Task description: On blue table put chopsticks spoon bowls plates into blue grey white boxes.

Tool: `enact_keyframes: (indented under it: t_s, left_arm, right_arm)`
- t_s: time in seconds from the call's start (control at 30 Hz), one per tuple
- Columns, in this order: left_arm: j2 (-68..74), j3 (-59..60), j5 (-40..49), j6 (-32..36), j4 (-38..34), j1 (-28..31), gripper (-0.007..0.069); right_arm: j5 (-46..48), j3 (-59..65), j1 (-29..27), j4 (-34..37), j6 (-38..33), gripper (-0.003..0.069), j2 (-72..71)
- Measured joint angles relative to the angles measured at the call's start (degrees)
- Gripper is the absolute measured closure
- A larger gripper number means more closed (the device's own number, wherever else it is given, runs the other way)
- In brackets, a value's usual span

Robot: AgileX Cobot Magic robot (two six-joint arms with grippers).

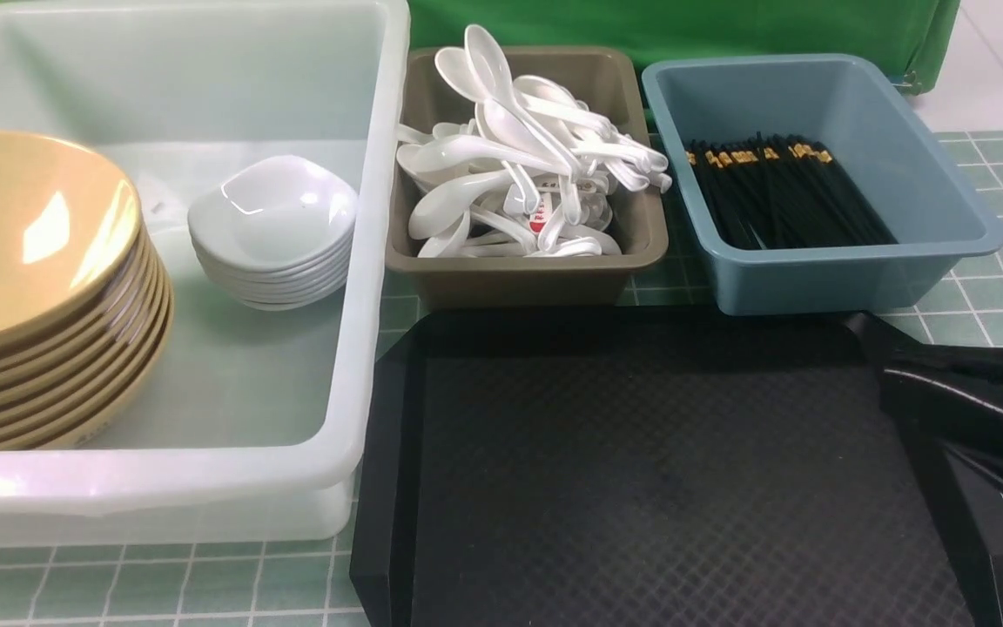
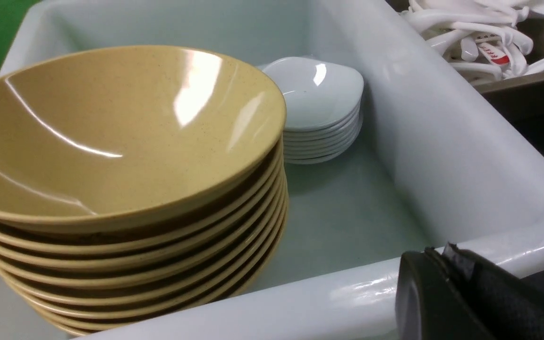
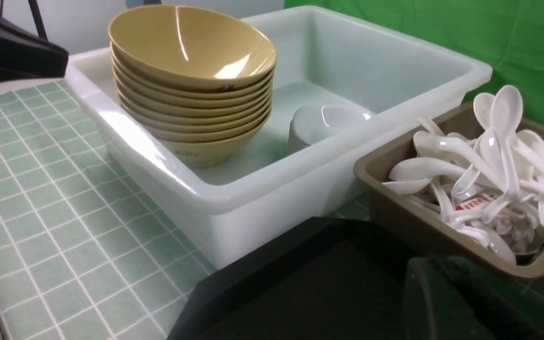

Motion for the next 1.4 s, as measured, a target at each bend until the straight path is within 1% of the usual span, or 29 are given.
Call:
enact_keyframes:
  t_s: [0.37, 0.57, 0.7, 0.73, 0.77, 0.8, 0.83, 0.87, 0.93, 1.0, 1.03, 1.07, 1.1, 1.13, 1.17, 1.23, 1.33, 1.4]
  left_arm:
    - [0.0, 0.0, 0.0, 0.3, 0.0, 0.0, 0.0632]
    - [0.0, 0.0, 0.0, 0.3, 0.0, 0.0, 0.0632]
    - [0.0, 0.0, 0.0, 0.3, 0.0, 0.0, 0.0632]
    - [0.0, 0.0, 0.0, 0.3, 0.0, 0.0, 0.0632]
    - [0.0, 0.0, 0.0, 0.3, 0.0, 0.0, 0.0632]
    - [0.0, 0.0, 0.0, 0.3, 0.0, 0.0, 0.0632]
    - [0.0, 0.0, 0.0, 0.3, 0.0, 0.0, 0.0632]
    - [0.0, 0.0, 0.0, 0.3, 0.0, 0.0, 0.0632]
    - [0.0, 0.0, 0.0, 0.4, 0.0, 0.0, 0.0633]
    - [0.0, 0.0, 0.0, 0.4, 0.0, 0.0, 0.0634]
    - [0.0, 0.0, 0.0, 0.4, 0.0, 0.0, 0.0634]
    - [0.0, 0.0, 0.0, 0.4, 0.0, 0.0, 0.0635]
    - [0.0, 0.0, 0.0, 0.4, 0.0, 0.0, 0.0636]
    - [0.0, 0.0, 0.0, 0.4, 0.0, 0.0, 0.0636]
    - [0.0, 0.0, 0.0, 0.4, 0.0, 0.0, 0.0636]
    - [0.0, 0.0, 0.0, 0.4, 0.0, 0.0, 0.0636]
    - [0.0, 0.0, 0.0, 0.4, 0.0, 0.0, 0.0636]
    - [0.0, 0.0, 0.0, 0.4, 0.0, 0.0, 0.0636]
  right_arm:
    - [0.0, 0.2, 0.0, 0.0, 0.0, 0.061, 0.0]
    - [-1.7, 5.2, -0.3, 0.4, 0.0, 0.061, -2.5]
    - [-9.2, 15.0, -6.6, 0.6, 0.1, 0.061, -10.7]
    - [-13.7, 19.6, -11.3, 0.6, 0.2, 0.061, -14.3]
    - [-13.7, 19.6, -12.6, 0.7, 0.2, 0.061, -14.8]
    - [-17.3, 23.8, -17.4, 0.7, 0.4, 0.061, -18.2]
    - [-18.6, 26.1, -21.0, 0.8, 0.8, 0.061, -20.2]
    - [-19.5, 27.7, -23.1, 0.8, 1.3, 0.061, -21.3]
    - [-19.8, 31.0, -29.5, 0.8, 2.8, 0.061, -24.6]
    - [-19.7, 35.0, -38.0, 0.1, 5.0, 0.061, -28.6]
    - [-19.5, 35.6, -38.6, -0.1, 5.1, 0.061, -28.9]
    - [-19.3, 36.5, -40.7, -0.8, 5.8, 0.061, -30.0]
    - [-17.6, 37.9, -44.3, -2.2, 7.9, 0.061, -32.1]
    - [-15.0, 38.4, -46.5, -3.7, 9.9, 0.061, -34.0]
    - [-14.6, 38.4, -47.0, -3.8, 10.4, 0.061, -34.6]
    - [-9.1, 38.4, -48.3, -4.7, 12.1, 0.061, -36.2]
    - [-2.5, 38.4, -48.5, -5.2, 12.5, 0.061, -36.5]
    - [-1.3, 38.5, -48.5, -5.2, 12.6, 0.061, -36.6]
